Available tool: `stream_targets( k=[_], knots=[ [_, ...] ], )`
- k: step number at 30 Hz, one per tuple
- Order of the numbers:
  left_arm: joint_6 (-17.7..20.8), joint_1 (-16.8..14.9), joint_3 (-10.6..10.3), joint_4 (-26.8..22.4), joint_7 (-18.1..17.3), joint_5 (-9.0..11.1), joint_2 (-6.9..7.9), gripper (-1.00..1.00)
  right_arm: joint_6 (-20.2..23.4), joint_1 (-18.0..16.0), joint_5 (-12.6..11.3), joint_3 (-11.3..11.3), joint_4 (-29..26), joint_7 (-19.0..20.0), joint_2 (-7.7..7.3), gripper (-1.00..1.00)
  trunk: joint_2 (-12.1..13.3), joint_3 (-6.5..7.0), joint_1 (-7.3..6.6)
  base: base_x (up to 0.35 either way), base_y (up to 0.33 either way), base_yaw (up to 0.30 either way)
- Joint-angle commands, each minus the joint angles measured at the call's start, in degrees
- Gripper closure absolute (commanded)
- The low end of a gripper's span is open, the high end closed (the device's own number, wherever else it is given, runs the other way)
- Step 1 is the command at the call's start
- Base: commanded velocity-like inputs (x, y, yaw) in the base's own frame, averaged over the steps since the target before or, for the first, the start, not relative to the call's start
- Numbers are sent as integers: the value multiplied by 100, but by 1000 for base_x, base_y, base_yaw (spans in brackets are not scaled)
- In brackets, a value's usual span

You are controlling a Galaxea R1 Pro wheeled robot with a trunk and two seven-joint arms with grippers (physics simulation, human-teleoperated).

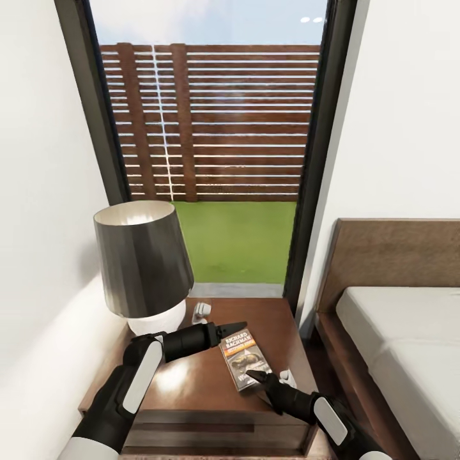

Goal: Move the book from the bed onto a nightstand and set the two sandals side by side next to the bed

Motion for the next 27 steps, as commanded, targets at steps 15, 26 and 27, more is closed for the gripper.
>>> stream_targets(
  k=[15,26,27],
  knots=[
    [40,-3,1,92,-2,18,-1,-100,29,-2,-37,5,-2,-7,-1,-100,359,156,-199,-7,0,0],
    [40,-3,2,107,-2,18,-1,-100,10,-2,-37,5,-10,-5,-1,-100,800,354,-441,0,0,0],
    [40,-3,2,107,-2,18,-1,-100,7,-2,-37,3,-12,-4,-1,-100,840,372,-463,0,0,0]
  ],
)
